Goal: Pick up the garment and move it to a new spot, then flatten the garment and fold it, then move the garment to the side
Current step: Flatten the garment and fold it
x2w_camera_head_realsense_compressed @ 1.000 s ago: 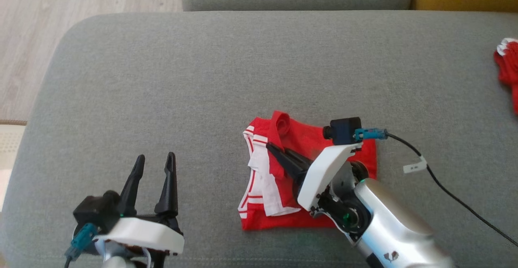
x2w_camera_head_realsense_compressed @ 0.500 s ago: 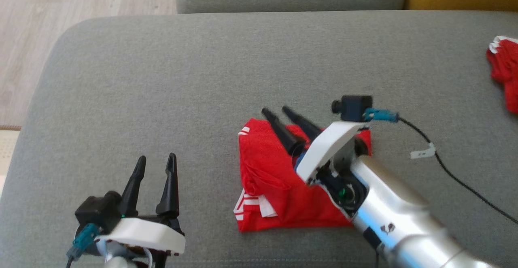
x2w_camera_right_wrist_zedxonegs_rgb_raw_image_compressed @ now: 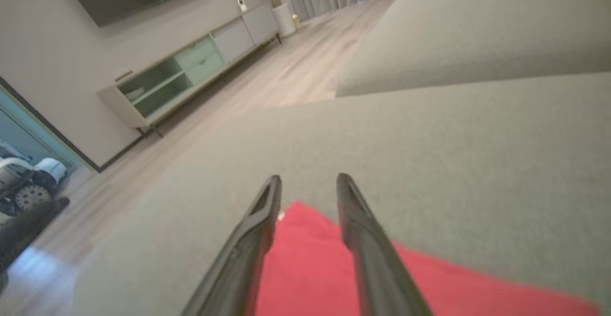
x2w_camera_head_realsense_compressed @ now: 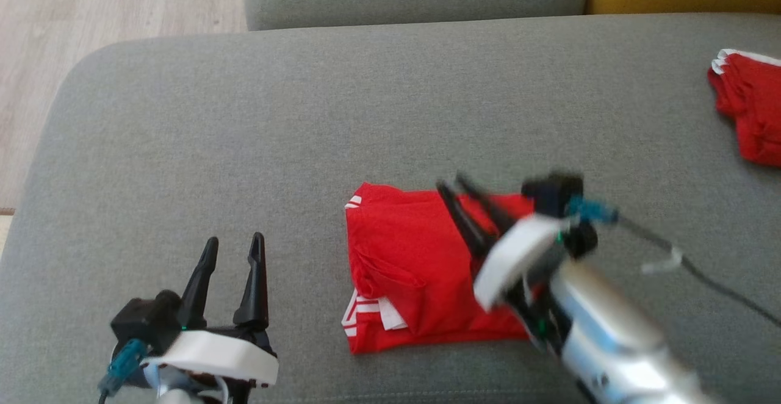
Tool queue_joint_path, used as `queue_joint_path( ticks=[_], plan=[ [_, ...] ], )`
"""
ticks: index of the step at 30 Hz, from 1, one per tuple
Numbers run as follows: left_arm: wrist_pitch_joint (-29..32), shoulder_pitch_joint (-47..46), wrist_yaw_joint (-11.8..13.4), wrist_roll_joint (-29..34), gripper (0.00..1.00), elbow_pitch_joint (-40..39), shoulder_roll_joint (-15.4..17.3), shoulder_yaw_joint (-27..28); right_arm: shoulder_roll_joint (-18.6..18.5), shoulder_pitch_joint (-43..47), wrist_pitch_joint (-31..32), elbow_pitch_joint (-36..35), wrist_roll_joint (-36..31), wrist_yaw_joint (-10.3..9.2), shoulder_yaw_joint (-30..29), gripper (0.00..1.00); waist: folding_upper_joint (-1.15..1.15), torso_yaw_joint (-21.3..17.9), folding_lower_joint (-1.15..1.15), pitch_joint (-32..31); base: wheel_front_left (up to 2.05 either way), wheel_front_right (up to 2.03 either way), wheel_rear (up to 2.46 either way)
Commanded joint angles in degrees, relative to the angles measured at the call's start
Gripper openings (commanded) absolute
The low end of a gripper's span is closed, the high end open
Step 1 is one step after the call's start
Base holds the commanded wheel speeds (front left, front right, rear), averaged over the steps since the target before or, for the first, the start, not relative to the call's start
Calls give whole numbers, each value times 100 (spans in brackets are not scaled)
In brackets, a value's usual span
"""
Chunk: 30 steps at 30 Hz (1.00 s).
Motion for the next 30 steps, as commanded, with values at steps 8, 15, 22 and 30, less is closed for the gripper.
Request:
queue_joint_path(
  ticks=[8, 15, 22, 30],
  plan=[
    [-70, -167, -17, 57, 100, -228, 89, 221, -250, 952, 138, -344, -503, -5, 441, 0, 0, 79, 0, 25, 0, 0, 0],
    [-69, -152, 19, 36, 100, -232, 143, 263, -48, 1109, 72, -255, -629, -5, 646, 0, 0, 183, 0, -24, 0, 0, 0],
    [-51, -120, 54, 12, 100, -264, 202, 298, 210, 1006, 48, -120, -550, -5, 1092, 0, 0, 290, 0, -59, 0, 0, 0],
    [-27, -44, 92, -13, 100, -311, 245, 294, 319, 698, -208, 77, -376, -5, 1706, 0, 0, 387, 0, -121, 0, 0, 0]
  ],
)
